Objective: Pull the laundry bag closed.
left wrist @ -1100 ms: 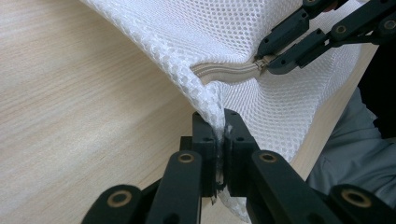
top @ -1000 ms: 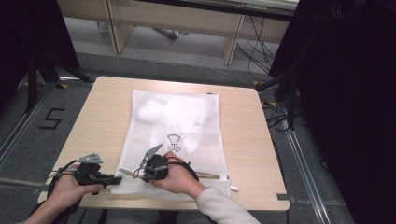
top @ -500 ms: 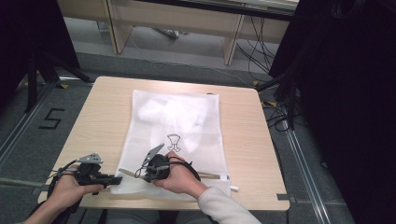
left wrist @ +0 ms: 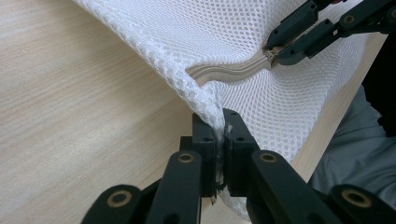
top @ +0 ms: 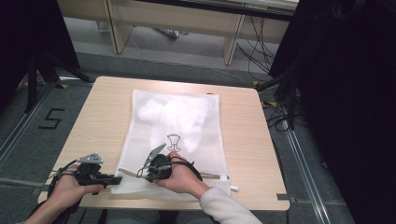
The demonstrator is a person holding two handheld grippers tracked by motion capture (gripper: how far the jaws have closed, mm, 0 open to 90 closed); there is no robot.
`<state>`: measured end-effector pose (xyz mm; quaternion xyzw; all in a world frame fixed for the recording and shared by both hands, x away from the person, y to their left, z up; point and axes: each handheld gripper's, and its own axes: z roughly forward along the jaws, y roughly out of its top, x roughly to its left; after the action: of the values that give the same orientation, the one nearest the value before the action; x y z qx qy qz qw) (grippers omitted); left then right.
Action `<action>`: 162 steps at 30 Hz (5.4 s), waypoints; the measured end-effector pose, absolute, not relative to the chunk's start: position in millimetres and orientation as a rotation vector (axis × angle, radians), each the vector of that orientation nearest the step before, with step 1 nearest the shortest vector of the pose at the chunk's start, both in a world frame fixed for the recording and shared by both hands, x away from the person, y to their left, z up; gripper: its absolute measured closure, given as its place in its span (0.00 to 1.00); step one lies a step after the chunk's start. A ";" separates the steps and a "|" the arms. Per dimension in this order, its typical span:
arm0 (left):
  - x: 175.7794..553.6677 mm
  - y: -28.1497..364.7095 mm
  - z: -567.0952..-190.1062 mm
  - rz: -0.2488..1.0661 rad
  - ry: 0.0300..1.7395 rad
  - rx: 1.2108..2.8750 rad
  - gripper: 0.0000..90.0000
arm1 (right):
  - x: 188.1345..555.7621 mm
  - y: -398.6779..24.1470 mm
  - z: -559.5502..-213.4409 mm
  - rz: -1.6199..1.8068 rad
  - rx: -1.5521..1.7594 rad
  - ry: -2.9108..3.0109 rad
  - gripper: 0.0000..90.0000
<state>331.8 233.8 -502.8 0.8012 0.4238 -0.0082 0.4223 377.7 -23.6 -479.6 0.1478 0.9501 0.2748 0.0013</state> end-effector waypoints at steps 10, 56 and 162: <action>331.8 233.8 -502.9 -0.015 1.061 2.005 0.94 | 377.6 -25.6 -478.6 0.855 0.472 2.986 0.92; 332.5 233.5 -503.7 -0.016 1.054 2.012 0.94 | 378.9 -39.0 -475.3 0.851 0.501 2.987 0.92; 333.7 234.4 -503.2 -0.035 1.064 2.036 0.94 | 382.4 -78.4 -468.7 0.825 0.591 2.962 0.92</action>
<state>333.7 234.4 -503.2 0.8085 0.4224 -0.0140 0.4094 382.4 -78.4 -468.7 0.1886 0.9460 0.2635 0.0051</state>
